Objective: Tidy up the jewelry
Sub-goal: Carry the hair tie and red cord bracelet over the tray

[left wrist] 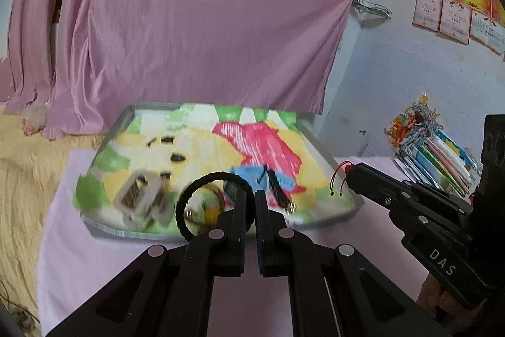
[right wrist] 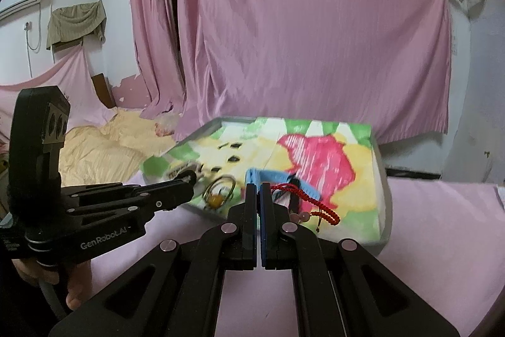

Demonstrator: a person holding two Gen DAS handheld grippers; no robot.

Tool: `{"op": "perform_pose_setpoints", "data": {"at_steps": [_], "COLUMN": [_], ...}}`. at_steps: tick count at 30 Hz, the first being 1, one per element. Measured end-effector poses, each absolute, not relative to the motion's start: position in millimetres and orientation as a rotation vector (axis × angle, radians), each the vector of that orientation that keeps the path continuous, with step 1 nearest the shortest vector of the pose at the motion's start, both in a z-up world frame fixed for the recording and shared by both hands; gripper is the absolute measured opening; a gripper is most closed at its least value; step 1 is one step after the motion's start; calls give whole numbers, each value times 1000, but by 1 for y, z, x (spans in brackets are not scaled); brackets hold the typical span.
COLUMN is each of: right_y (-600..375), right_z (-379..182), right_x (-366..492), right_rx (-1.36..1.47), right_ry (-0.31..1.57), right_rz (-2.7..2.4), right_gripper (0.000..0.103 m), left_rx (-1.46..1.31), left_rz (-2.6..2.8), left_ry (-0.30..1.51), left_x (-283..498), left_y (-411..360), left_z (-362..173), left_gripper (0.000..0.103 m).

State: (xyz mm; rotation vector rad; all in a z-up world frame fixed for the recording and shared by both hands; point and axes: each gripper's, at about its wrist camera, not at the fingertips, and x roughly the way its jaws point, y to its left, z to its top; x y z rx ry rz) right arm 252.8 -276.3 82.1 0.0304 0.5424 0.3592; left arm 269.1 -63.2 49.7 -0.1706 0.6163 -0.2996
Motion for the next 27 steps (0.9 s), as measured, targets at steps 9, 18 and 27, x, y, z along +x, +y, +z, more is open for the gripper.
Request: {"op": "perform_pose_setpoints", "data": {"at_steps": [9,18,27], "right_y": [-278,-277,-281], "right_z": [95,76,45], "right_x": [294,341,367], "right_rx": [19,61,112], "right_ry": [510,587,680], "right_rz": [347,350,344], "right_gripper": [2,2,2], "left_rx": [-163,-176,-185], "left_rz": [-265,-232,-258], "left_ry": [611,671,744], "left_x": [317,354,372], "left_y": [-64,-63,-61], "left_z": [60,39,21], "left_gripper": [5,5,5]}}
